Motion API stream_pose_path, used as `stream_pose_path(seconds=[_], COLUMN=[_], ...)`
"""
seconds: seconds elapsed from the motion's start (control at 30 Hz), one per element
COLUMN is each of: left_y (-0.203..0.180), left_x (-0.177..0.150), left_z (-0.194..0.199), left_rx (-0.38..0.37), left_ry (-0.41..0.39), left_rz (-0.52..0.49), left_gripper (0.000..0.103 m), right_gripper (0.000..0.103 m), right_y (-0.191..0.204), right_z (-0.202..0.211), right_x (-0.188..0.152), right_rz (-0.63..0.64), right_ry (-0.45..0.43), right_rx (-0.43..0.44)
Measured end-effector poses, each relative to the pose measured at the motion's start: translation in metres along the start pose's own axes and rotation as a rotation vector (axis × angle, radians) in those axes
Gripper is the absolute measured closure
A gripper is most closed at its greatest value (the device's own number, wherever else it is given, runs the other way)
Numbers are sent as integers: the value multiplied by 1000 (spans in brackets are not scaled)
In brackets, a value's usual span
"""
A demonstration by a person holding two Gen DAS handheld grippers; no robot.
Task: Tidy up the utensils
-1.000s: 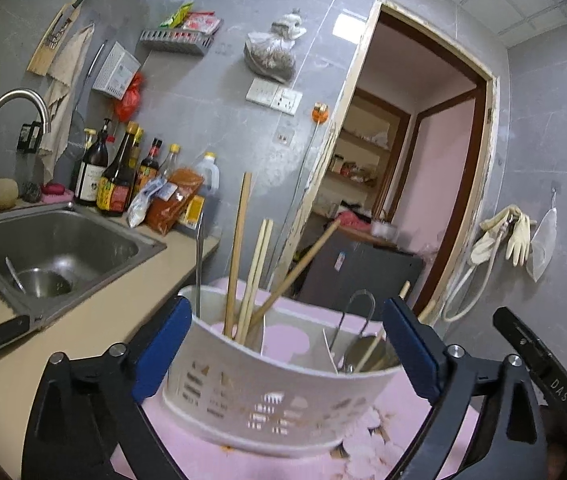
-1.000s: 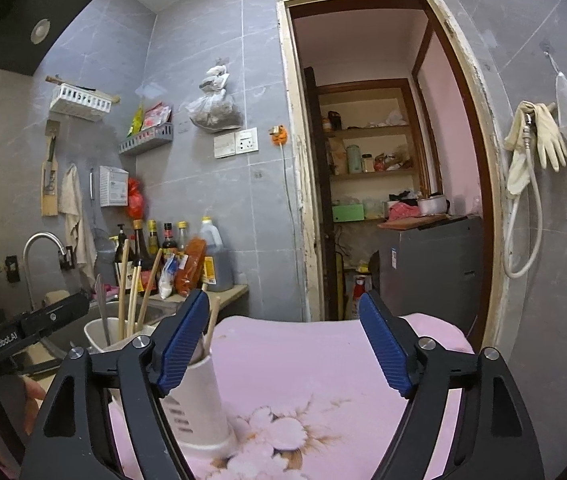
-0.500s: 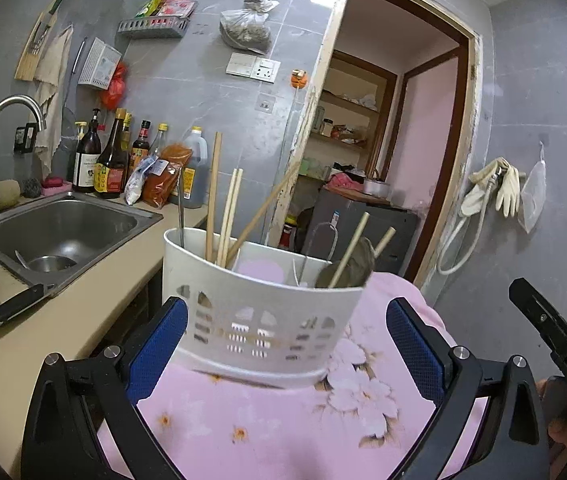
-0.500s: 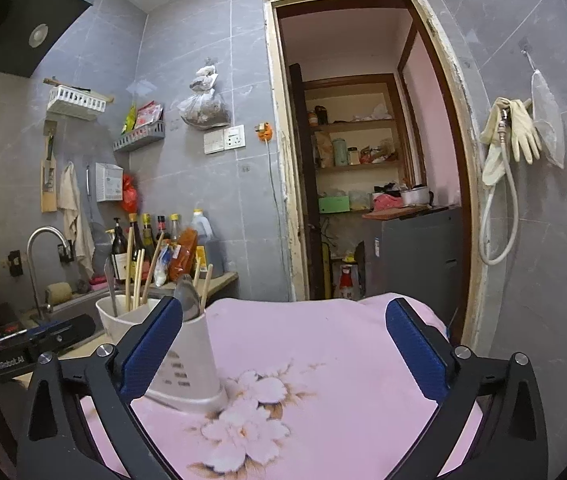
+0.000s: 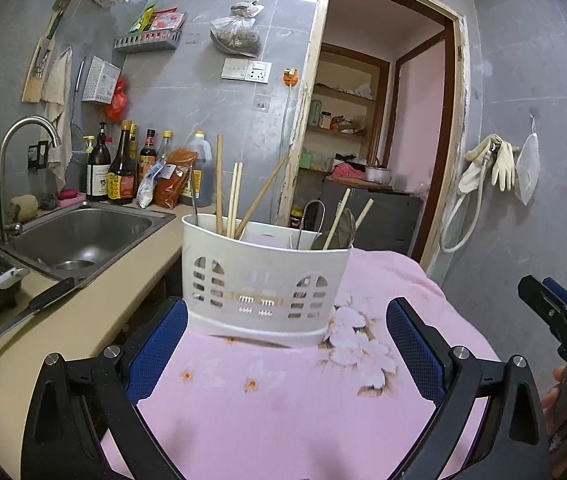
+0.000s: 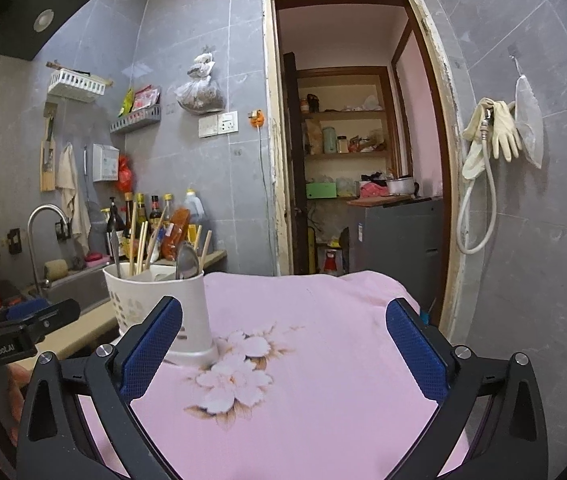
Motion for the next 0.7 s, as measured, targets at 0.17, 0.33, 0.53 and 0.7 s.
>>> stream_pose_path(seconds=[0.17,0.33,0.53,0.7], left_y=[-4,-8,-7,-6], left_x=[-9,-17,-29,-39], left_z=[15,31,47,56], left_rx=[13,24,46,60], left_ry=[0,-11,-20,-22], left_rz=[-19,-56,-69,-71], left_gripper=[6,6,6,6], right_gripper=[0,0,0,0], right_y=[1,3,9,15], right_z=[16,29,45,57], right_x=[-7,-13,-21,-27], right_rz=[1,4,10,23], right_ry=[11,17,14,8], right_rx=[-17,-35,-41,-49])
Point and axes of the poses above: each gripper's, at about its wrist camera, not at the fingertips, and z roughly against the way its jaws point, y to its left, x to its top, the point moved 1 cm from there along -z, roughly the way its jaws point, and after that the axes turned 7 degrees about y, right-handed, at the moved point
